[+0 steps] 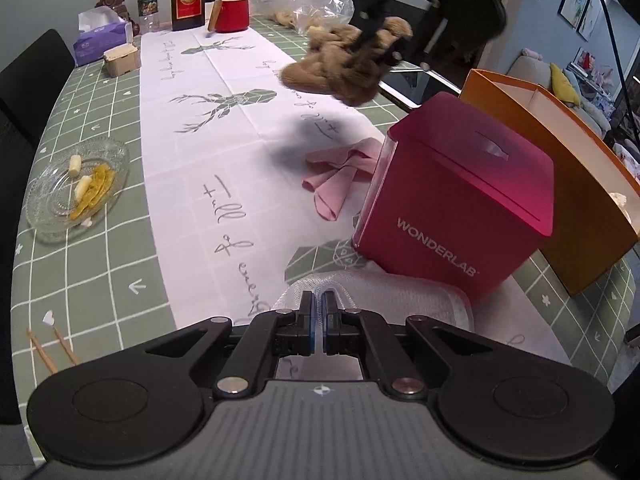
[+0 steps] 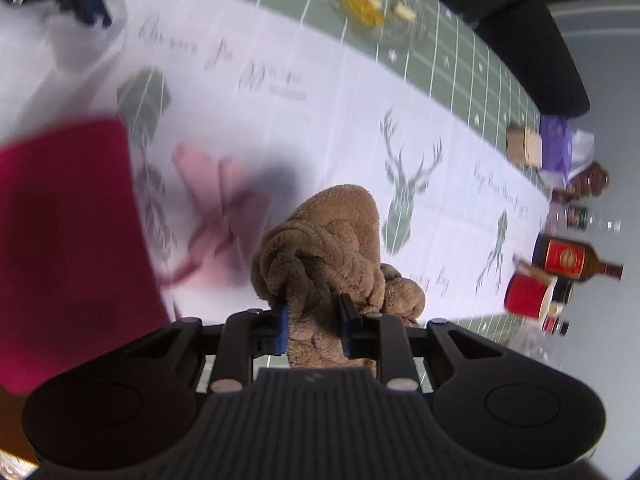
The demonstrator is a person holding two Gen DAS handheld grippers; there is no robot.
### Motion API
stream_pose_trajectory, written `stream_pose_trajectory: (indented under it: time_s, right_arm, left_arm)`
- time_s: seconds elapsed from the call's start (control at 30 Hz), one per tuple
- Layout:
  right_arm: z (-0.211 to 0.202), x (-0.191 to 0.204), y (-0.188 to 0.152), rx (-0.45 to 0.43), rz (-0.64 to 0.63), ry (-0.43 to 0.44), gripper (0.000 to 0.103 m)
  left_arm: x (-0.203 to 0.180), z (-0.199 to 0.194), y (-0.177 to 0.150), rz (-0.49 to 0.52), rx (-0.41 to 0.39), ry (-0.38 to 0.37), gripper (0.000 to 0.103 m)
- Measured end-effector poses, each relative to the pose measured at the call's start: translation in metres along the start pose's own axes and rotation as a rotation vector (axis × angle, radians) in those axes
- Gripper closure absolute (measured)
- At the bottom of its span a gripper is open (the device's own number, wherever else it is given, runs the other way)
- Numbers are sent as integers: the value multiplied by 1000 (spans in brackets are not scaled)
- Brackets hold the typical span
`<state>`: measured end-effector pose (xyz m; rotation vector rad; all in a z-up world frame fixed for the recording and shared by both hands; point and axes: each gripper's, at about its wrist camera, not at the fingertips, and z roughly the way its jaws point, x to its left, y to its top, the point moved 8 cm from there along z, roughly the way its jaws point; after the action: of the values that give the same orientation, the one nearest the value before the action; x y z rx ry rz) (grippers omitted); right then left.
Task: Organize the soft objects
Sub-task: 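Lift the brown towel with the right tool while the left tool carries the mesh bag to the orange box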
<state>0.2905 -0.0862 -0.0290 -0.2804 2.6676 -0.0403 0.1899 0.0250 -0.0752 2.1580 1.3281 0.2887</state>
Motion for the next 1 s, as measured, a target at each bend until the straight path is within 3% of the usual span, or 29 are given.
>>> stream_pose_trajectory:
  time_s: [0.3, 0.5, 0.67, 1.0]
  right_arm:
    - [-15, 8, 113, -141, -85, 69, 80]
    - [-37, 58, 148, -186, -129, 143, 80]
    - [-56, 112, 143, -188, -172, 177, 80]
    - [-96, 204, 99, -184, -174, 231, 80]
  left_arm:
    - [22, -32, -25, -70, 3, -26, 100]
    - [30, -47, -43, -82, 5, -35, 100]
    - [18, -61, -55, -58, 15, -81, 100]
    - [-51, -83, -75, 130, 72, -101, 100]
